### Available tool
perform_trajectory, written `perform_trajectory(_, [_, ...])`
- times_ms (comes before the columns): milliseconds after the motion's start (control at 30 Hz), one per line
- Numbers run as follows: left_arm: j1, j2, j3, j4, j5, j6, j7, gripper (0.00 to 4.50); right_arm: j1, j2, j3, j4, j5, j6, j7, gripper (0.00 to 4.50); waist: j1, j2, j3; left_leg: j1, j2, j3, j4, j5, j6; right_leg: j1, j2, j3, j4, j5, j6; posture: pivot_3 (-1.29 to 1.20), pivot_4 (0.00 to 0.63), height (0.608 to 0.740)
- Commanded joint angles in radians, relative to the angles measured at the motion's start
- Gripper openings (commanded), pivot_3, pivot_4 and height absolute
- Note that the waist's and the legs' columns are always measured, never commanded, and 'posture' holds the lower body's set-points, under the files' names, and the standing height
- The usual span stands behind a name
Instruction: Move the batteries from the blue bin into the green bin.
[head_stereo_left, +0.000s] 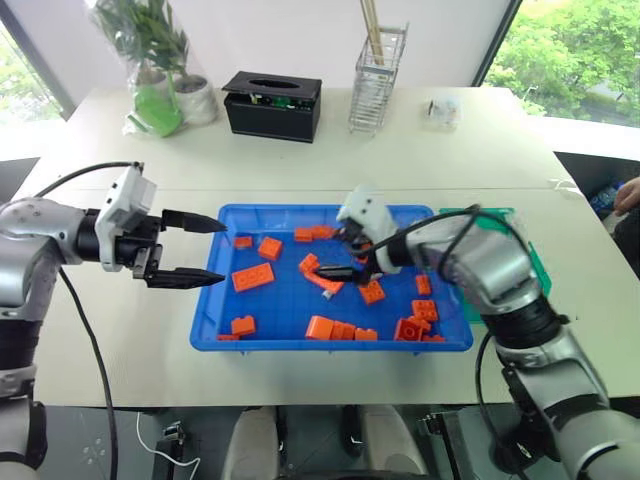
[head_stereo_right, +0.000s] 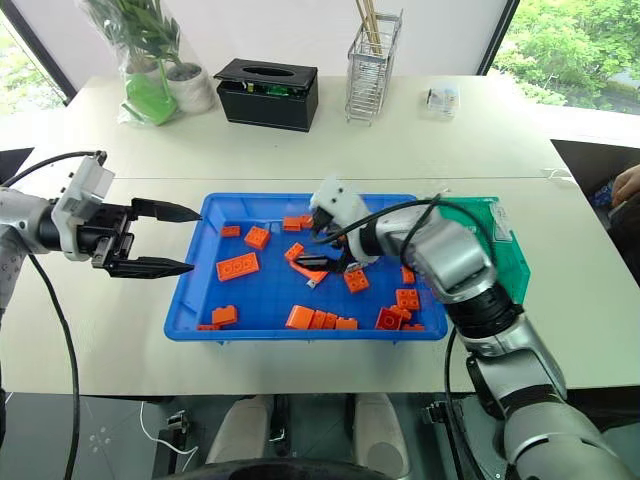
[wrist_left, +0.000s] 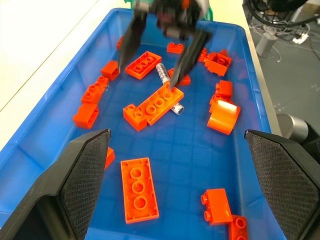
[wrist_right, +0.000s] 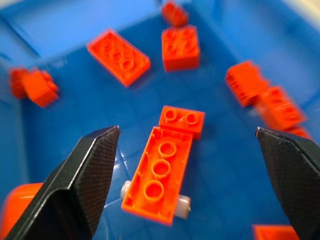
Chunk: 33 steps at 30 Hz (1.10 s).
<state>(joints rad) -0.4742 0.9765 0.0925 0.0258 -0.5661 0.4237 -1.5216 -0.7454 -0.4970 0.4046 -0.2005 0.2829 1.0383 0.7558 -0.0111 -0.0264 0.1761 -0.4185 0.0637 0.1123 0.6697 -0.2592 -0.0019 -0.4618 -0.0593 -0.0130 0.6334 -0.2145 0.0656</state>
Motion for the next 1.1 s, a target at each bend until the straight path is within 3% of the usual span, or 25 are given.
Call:
perform_trajectory(33, [-0.008,0.026,0.033,-0.004,0.002,-0.009,0.001,4.5,0.008,-0.015,0.035,0.007,-0.042,-0.054,0.001,4.47,0.0,0.0,0.0,0.0,0.0,0.0,0.0,0.0,0.0,0.0,0.0,0.0,0.0,0.0,0.0,0.0,0.15,0.736])
perform_trajectory(333, [-0.018,0.035,0.035,0.002,-0.001,-0.004,0.004,4.5,0.016,0.011,0.089,0.067,-0.097,-0.105,0.01,4.47,-0.006,0.0,0.0,0.0,0.001,-0.001,0.0,0.0,0.0,0.0,0.001,-0.001,0.0,0.0,0.001,0.0,0.15,0.736])
perform_trajectory(433, [-0.022,0.029,0.03,0.0,-0.001,-0.003,0.009,4.5,0.008,0.022,0.083,0.09,-0.105,-0.117,0.017,3.65,-0.005,0.0,0.0,0.0,0.001,-0.001,0.0,0.0,0.0,0.0,0.002,-0.001,0.0,0.001,0.001,0.0,0.15,0.736])
perform_trajectory(600, [-0.037,0.022,0.026,0.01,-0.003,-0.002,0.013,4.5,-0.003,0.045,0.053,0.074,-0.078,-0.093,0.037,1.24,-0.003,0.0,0.0,0.0,0.001,-0.001,0.0,0.0,0.0,0.0,0.002,-0.001,0.0,0.001,0.001,0.0,0.15,0.736])
perform_trajectory(833, [-0.035,0.016,0.023,0.009,-0.003,-0.005,0.014,4.5,-0.047,0.122,0.078,0.043,-0.024,-0.117,0.121,1.24,-0.007,0.0,0.0,0.0,0.001,-0.002,0.0,0.0,0.0,0.0,0.002,-0.001,0.001,0.001,0.001,0.0,0.15,0.736])
perform_trajectory(1000, [-0.044,0.005,0.012,0.01,0.002,-0.005,0.016,4.5,-0.074,0.207,0.131,0.154,-0.036,-0.155,0.153,1.24,-0.004,0.0,0.0,0.0,0.002,-0.002,0.0,0.0,0.0,0.0,0.002,-0.001,0.001,0.001,0.001,0.0,0.15,0.736])
perform_trajectory(1067, [-0.047,0.003,0.013,0.008,0.001,-0.002,0.017,4.5,-0.082,0.212,0.165,0.183,-0.063,-0.186,0.172,2.3,-0.003,0.0,0.0,0.0,0.002,-0.002,0.0,0.0,0.0,0.0,0.002,-0.001,0.001,0.001,0.001,0.0,0.15,0.736])
perform_trajectory(1100, [-0.047,0.003,0.013,0.007,0.0,-0.001,0.017,4.5,-0.087,0.209,0.176,0.191,-0.075,-0.201,0.179,2.59,-0.003,0.0,0.0,0.0,0.001,-0.002,0.0,0.0,0.0,0.0,0.002,-0.001,0.001,0.001,0.001,0.0,0.15,0.736])
